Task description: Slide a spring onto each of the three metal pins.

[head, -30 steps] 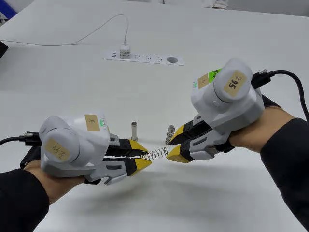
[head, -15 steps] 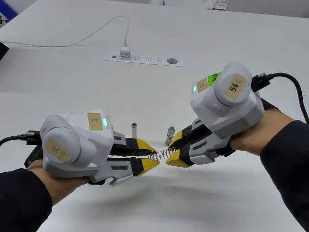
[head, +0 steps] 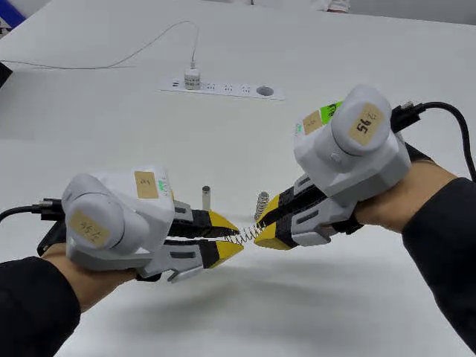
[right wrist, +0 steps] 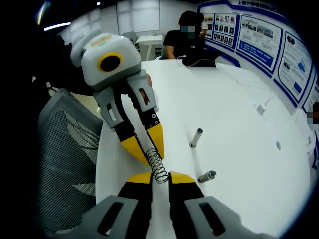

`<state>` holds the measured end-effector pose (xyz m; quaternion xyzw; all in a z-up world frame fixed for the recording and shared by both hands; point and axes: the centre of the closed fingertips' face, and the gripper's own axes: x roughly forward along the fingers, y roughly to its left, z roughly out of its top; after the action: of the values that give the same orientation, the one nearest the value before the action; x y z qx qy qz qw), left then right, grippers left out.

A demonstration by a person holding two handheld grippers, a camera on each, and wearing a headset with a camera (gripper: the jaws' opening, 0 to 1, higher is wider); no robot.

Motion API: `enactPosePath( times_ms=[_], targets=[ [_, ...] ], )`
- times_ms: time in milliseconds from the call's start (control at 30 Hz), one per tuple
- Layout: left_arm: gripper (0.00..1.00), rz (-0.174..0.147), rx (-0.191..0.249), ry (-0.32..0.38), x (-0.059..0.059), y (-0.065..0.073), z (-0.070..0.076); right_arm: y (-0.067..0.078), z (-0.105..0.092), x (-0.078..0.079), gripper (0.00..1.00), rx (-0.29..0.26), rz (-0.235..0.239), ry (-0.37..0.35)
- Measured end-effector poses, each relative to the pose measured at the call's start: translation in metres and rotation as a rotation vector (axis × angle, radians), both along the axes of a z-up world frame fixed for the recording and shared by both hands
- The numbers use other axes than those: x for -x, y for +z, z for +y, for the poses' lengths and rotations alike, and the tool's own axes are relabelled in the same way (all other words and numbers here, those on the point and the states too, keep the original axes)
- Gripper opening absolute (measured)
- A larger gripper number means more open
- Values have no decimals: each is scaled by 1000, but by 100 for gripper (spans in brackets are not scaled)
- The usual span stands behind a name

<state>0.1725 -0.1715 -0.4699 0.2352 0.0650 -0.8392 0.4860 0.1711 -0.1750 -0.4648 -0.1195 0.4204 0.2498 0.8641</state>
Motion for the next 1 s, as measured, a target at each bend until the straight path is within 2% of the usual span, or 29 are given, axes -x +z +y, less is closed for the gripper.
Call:
enactPosePath(
  times_ms=[233,533,867,1000],
  targets=[
    [10,2,-6,8,-1,-2,0,11,7,-6,13,-2,-22,20],
    [10,4,-8,9,-1,-3,-2,16,15,-10,12,23,-24,60],
    [10,11,-2,4,3,-3,-5,11,16,-11,13,51,-1,82],
    [10,14,5,6,2,-1,-5,11,15,-10,14,43,3,76]
  ],
)
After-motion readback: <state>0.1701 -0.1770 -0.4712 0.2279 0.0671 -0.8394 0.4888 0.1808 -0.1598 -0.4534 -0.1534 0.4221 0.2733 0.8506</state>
